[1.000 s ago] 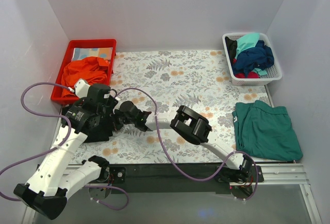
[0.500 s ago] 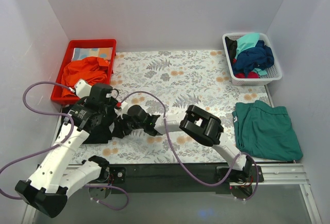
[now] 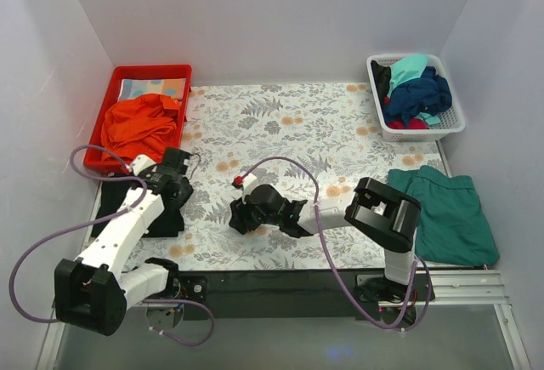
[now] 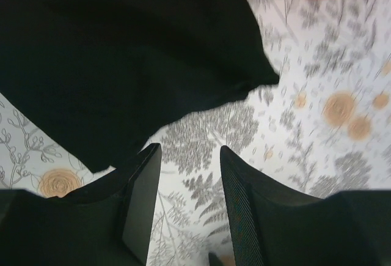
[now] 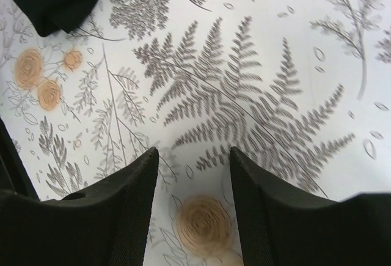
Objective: Fold and stack the t-shirts
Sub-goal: Put the neatly folded tshirt into the corner of the board with the left arm
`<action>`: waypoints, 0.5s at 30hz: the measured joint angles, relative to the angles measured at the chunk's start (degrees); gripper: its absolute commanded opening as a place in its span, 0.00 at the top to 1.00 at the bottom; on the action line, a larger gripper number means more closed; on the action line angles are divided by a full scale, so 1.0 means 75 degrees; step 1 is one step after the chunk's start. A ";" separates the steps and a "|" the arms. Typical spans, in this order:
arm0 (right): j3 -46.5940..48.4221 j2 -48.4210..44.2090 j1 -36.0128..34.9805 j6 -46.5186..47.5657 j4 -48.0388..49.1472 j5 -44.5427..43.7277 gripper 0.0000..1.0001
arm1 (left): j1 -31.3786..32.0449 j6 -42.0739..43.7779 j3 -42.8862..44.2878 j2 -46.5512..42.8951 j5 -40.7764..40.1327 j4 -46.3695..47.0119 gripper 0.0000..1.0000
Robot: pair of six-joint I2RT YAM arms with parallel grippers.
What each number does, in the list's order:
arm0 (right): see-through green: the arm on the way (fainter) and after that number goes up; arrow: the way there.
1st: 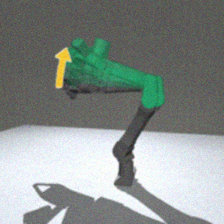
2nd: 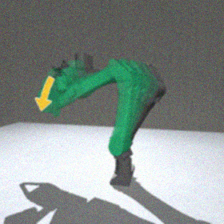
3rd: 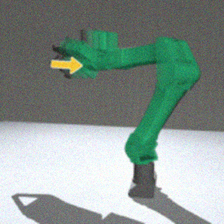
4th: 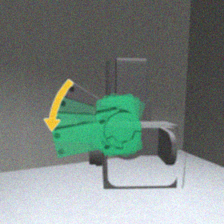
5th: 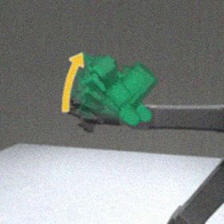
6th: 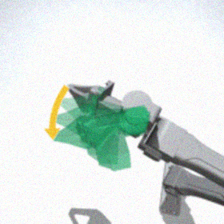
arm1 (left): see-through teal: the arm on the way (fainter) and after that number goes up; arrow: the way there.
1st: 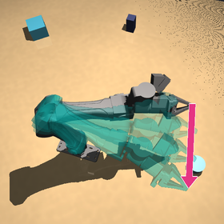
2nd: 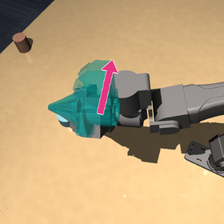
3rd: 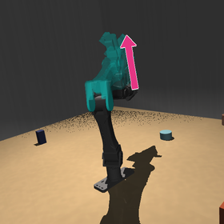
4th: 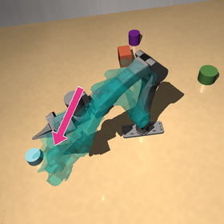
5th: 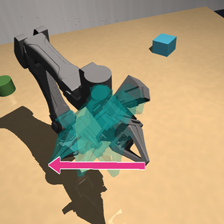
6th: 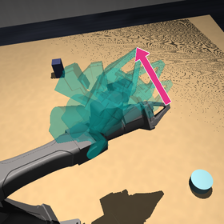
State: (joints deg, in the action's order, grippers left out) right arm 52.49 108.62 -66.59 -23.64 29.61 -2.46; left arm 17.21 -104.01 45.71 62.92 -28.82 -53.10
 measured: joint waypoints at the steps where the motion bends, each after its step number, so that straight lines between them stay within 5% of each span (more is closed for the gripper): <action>1: -0.0184 -0.0137 0.0035 0.0009 -0.0006 -0.0055 0.44 | -0.0353 0.0067 0.0000 -0.0114 0.0067 0.0079 0.59; 6: -0.0711 -0.0571 0.0163 0.0020 -0.0012 -0.0221 0.44 | -0.1923 0.0478 0.0262 -0.0189 0.0350 0.0189 0.62; 15: -0.1247 -0.1011 0.0280 0.0012 0.0015 -0.0277 0.44 | -0.2926 0.0927 -0.0076 0.0542 0.1393 0.0755 0.63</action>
State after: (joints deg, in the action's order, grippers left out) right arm 43.13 101.03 -64.49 -23.55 29.71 -4.54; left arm -4.73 -97.06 45.15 66.98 -18.37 -47.44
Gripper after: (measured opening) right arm 0.555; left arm 0.381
